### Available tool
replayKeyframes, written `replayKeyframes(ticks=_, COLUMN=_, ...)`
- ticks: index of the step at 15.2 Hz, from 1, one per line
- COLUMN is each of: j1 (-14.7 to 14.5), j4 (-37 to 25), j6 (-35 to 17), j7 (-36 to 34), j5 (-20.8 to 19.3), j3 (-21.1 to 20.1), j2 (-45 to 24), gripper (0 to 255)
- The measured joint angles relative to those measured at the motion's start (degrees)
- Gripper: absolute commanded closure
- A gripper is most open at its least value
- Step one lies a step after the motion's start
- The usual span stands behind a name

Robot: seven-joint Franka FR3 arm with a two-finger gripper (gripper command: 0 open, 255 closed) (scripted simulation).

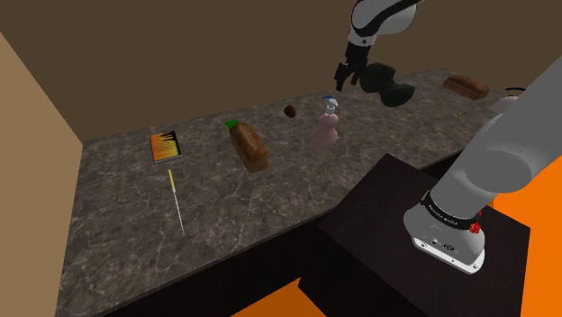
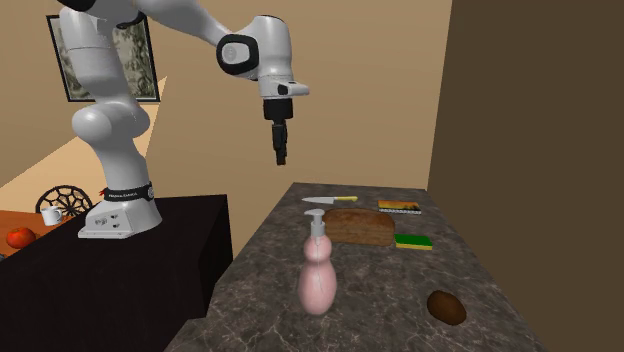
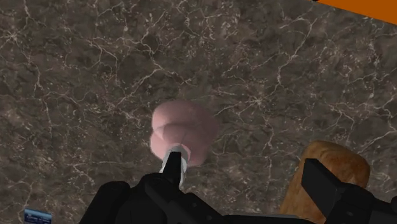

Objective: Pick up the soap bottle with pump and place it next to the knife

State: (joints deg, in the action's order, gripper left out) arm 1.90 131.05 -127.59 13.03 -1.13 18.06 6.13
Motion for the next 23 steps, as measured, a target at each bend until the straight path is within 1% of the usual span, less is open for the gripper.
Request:
replayKeyframes(ticks=3, j1=0.60, j4=-2.85, j6=-2.31, j7=3.31, j5=2.18, j3=1.19, j2=-5.68, gripper=0)
replayKeyframes(ticks=5, j1=1.12, j4=-5.78, j6=-3.95, j7=5.71, j5=4.40, j3=1.58, j2=-10.71, gripper=0)
replayKeyframes(ticks=8, j1=2.47, j4=-9.97, j6=-6.31, j7=9.16, j5=7.68, j3=1.58, j2=-17.96, gripper=0)
replayKeyframes(ticks=11, j1=4.13, j4=-14.07, j6=-7.13, j7=11.90, j5=10.04, j3=1.27, j2=-23.50, gripper=0)
replayKeyframes(ticks=18, j1=5.16, j4=-15.05, j6=-11.09, j7=13.58, j5=12.51, j3=0.05, j2=-28.76, gripper=0)
replayKeyframes(ticks=23, j1=5.34, j4=-14.81, j6=-11.92, j7=13.88, j5=12.87, j3=-0.13, j2=-29.37, gripper=0)
